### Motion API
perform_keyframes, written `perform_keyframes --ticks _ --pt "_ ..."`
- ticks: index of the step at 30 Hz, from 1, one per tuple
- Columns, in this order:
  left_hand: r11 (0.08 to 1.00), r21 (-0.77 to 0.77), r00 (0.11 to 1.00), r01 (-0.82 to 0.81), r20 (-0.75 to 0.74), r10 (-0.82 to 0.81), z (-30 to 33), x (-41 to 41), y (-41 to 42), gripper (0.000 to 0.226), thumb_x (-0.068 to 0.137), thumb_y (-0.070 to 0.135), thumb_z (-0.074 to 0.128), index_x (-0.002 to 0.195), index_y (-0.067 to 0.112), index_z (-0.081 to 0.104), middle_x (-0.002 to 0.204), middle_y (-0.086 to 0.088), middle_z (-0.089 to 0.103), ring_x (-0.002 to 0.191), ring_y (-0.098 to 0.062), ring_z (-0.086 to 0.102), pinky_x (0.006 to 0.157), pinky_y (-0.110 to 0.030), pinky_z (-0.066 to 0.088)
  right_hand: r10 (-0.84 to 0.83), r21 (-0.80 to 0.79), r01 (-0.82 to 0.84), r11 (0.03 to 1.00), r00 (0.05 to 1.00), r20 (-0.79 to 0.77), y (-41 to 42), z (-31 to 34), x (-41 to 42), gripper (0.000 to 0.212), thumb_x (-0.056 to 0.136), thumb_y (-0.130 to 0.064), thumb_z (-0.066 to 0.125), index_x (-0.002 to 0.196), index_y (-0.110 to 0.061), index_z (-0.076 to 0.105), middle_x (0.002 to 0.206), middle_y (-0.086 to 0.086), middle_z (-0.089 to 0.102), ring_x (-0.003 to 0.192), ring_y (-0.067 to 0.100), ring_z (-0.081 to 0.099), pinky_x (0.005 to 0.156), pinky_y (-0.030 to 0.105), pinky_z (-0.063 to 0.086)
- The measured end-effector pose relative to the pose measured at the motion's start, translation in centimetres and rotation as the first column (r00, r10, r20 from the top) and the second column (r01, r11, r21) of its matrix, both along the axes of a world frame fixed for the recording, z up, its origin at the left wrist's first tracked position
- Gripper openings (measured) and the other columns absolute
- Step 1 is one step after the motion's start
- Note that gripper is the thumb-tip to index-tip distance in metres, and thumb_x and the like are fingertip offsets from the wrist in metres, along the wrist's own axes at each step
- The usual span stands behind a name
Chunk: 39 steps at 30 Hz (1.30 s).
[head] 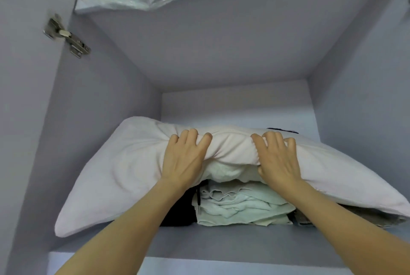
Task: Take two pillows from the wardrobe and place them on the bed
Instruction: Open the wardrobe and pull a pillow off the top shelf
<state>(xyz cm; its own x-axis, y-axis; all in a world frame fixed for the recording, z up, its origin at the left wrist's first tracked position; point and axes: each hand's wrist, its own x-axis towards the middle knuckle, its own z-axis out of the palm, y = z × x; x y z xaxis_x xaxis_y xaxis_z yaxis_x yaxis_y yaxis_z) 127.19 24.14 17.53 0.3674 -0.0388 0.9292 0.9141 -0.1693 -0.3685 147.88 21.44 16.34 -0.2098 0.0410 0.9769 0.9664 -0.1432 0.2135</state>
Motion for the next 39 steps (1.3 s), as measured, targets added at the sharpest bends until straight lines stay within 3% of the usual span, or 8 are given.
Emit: perform_keyframes --ticks 6,17,22,25,29,34,38,39 --pt "0.988 0.148 0.999 0.032 0.023 -0.036 1.0 -1.0 -9.2 0.041 0.059 0.004 0.037 0.097 0.017 0.045 0.071 -0.008 0.054 0.062 -0.027 0.051 0.058 -0.032 0.018 0.04 0.082 -0.037 0.996 0.999 -0.036 -8.9 0.6 -0.8 0.081 0.03 0.007 0.071 0.103 -0.013 0.044 0.08 0.013 0.055 0.072 0.029 0.048 0.061 0.036 0.018" --pt "0.963 0.23 0.985 -0.141 -0.067 0.16 4.1 -6.5 -24.2 0.037 0.064 0.002 0.034 0.095 0.013 0.048 0.069 -0.007 0.051 0.058 -0.025 0.046 0.051 -0.032 0.033 0.175 0.197 -0.177 0.964 0.984 0.027 -20.4 2.9 -5.4 0.071 0.036 0.006 0.069 0.101 -0.012 0.044 0.076 0.011 0.054 0.065 0.028 0.051 0.056 0.034 0.033" --pt "0.956 0.161 0.964 -0.245 -0.064 0.258 6.5 -6.9 -29.9 0.036 0.064 0.007 0.036 0.097 0.015 0.047 0.07 -0.008 0.052 0.055 -0.025 0.048 0.049 -0.03 0.035 0.187 0.267 -0.214 0.94 0.975 0.123 -24.6 5.7 -5.5 0.061 0.042 0.006 0.063 0.098 -0.01 0.045 0.075 0.011 0.054 0.062 0.028 0.049 0.056 0.034 0.029" --pt "0.951 0.102 0.955 -0.292 -0.031 0.296 7.6 -4.9 -33.5 0.034 0.061 0.002 0.058 0.093 0.013 0.053 0.07 -0.01 0.052 0.056 -0.026 0.049 0.051 -0.031 0.033 0.202 0.275 -0.235 0.932 0.969 0.143 -26.4 7.5 -3.9 0.056 0.047 0.005 0.061 0.098 -0.01 0.044 0.074 0.011 0.053 0.062 0.029 0.049 0.056 0.034 0.028" --pt "0.944 0.003 0.944 -0.33 0.016 0.33 8.2 -4.0 -37.5 0.028 0.077 0.002 0.052 0.103 0.011 0.052 0.09 -0.014 0.054 0.078 -0.031 0.051 0.063 -0.035 0.026 0.274 0.273 -0.305 0.912 0.95 0.147 -27.8 8.5 -3.8 0.056 0.048 0.006 0.064 0.099 -0.008 0.043 0.075 0.013 0.054 0.062 0.03 0.05 0.054 0.035 0.033" --pt "0.895 -0.117 0.899 -0.43 0.036 0.436 7.8 -4.8 -42.5 0.027 0.086 0.007 0.039 0.111 0.015 0.041 0.099 -0.009 0.049 0.078 -0.024 0.035 0.068 -0.031 0.025 0.392 0.184 -0.437 0.88 0.889 0.237 -29.9 8.8 -5.2 0.062 0.046 0.004 0.07 0.102 -0.006 0.046 0.079 0.016 0.056 0.065 0.032 0.053 0.056 0.036 0.039" --pt "0.856 -0.254 0.883 -0.45 0.017 0.469 5.5 -6.6 -46.3 0.021 0.088 0.012 0.043 0.109 0.014 0.042 0.088 -0.006 0.043 0.08 -0.027 0.044 0.067 -0.033 0.029 0.501 0.081 -0.54 0.837 0.818 0.283 -30.9 7.1 -7.7 0.059 0.047 0.007 0.071 0.103 -0.002 0.052 0.08 0.018 0.058 0.066 0.035 0.055 0.056 0.039 0.043" --pt "0.788 -0.353 0.839 -0.505 0.014 0.544 2.8 -8.0 -48.9 0.02 0.088 0.012 0.043 0.108 0.014 0.042 0.087 -0.005 0.041 0.078 -0.026 0.042 0.067 -0.033 0.03 0.594 -0.017 -0.617 0.787 0.75 0.29 -31.7 4.3 -10.2 0.059 0.048 0.007 0.07 0.103 -0.002 0.052 0.08 0.017 0.057 0.066 0.035 0.055 0.056 0.039 0.043"
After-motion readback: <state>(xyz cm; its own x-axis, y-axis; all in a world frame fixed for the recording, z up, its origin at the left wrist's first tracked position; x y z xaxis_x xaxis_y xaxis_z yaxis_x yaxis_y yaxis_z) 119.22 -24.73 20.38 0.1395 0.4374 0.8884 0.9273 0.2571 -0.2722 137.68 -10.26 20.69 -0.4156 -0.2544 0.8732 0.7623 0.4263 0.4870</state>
